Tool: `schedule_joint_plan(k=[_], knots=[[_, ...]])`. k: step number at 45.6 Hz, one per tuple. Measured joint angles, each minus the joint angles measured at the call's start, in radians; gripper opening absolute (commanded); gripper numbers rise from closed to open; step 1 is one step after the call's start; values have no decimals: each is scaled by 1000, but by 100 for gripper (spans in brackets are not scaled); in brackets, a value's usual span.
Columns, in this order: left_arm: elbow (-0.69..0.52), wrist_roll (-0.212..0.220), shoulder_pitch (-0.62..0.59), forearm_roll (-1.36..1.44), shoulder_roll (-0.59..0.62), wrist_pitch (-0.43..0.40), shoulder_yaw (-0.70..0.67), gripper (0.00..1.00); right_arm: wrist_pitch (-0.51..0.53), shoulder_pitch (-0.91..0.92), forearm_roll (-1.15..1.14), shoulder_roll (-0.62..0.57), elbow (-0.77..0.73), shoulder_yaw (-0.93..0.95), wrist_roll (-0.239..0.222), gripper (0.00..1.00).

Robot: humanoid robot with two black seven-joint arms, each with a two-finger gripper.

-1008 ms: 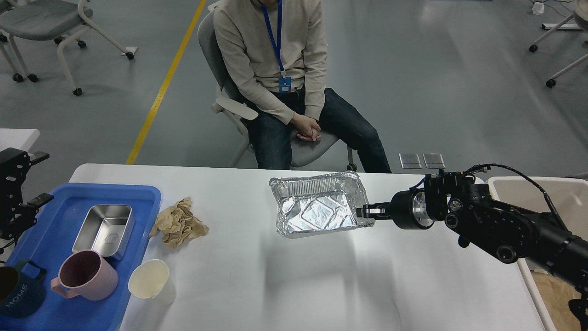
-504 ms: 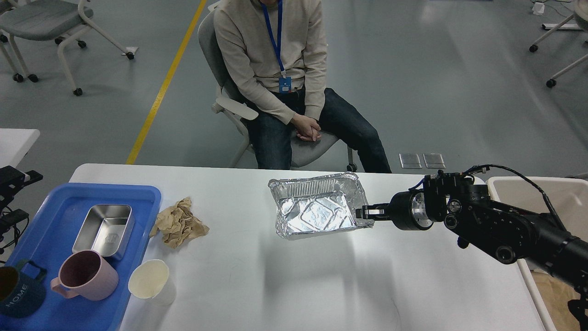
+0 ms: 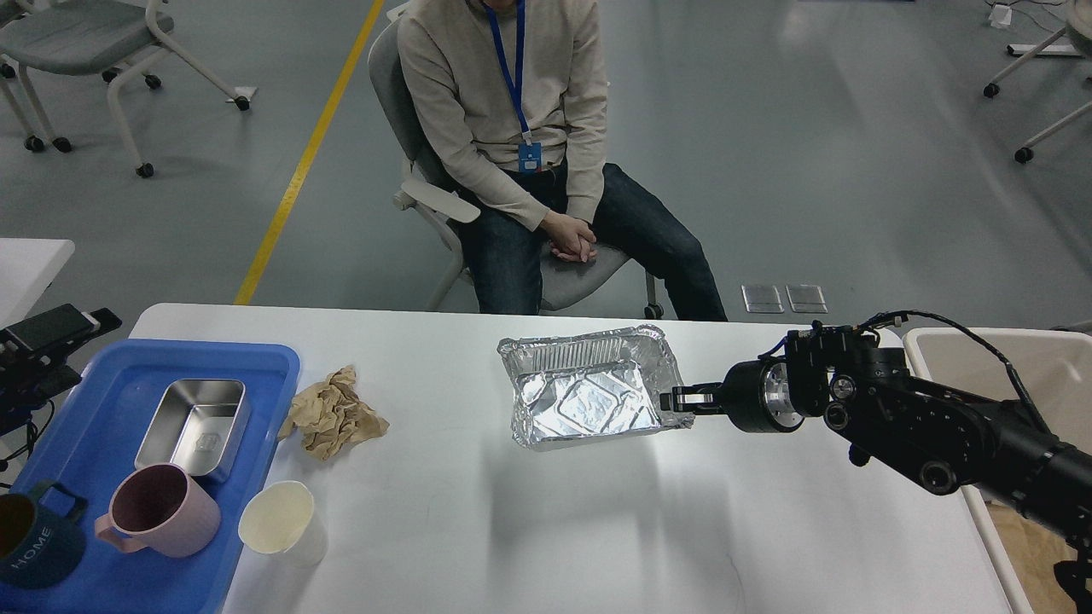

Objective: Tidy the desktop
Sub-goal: 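Reach the left gripper down and grasp the white paper cup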

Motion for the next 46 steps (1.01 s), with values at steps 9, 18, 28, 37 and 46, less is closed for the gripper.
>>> schedule_joint_plan(k=[9, 18, 28, 37, 46], knots=[[-1, 21, -7, 29, -91, 3, 16, 96, 0, -1, 0, 0, 0, 1, 0, 0], [-1, 15, 0, 27, -152, 5, 61, 96, 0, 0, -1, 9, 1, 1, 0, 0], [-4, -1, -29, 32, -158, -21, 135, 96, 0, 0, -4, 16, -1, 0, 0, 0], [-8, 7, -76, 37, -161, -50, 219, 96, 0, 0, -6, 14, -3, -1, 0, 0], [-20, 15, -113, 44, -163, -52, 305, 95, 0, 0, -6, 15, -4, -1, 0, 0]])
